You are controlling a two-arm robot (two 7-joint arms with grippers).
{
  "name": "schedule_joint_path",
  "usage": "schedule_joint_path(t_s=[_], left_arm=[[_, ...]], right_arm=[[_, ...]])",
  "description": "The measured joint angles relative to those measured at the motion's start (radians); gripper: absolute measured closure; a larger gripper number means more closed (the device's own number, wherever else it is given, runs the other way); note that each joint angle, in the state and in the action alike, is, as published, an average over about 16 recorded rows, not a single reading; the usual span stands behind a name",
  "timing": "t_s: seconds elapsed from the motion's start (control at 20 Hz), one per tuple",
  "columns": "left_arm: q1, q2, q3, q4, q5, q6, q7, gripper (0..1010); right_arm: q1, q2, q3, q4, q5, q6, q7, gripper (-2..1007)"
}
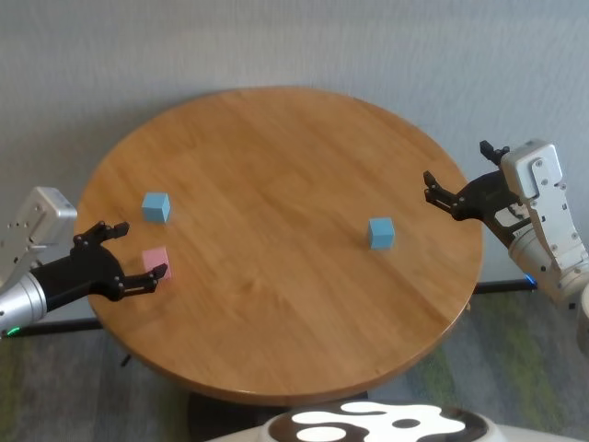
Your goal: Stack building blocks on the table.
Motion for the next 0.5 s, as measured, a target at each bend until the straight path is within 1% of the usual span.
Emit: schedule_joint_path(t_s=[0.15, 0.25, 0.5], left_arm=[[-0.018, -0.013, 0.000, 0.029, 0.009, -0.022, -0.027, 10], [-0.032, -0.020, 0.001, 0.048, 0.012, -0.037, -0.052, 10], [-0.067, -0.036, 0.004, 0.102, 0.003, -0.080, -0.140, 10]], right_arm=[[0.000, 0.000, 0.000, 0.000, 0.000, 0.000, 0.000, 0], [0.000, 0.000, 0.000, 0.000, 0.000, 0.000, 0.000, 0], [0.000, 0.000, 0.000, 0.000, 0.000, 0.000, 0.000, 0]])
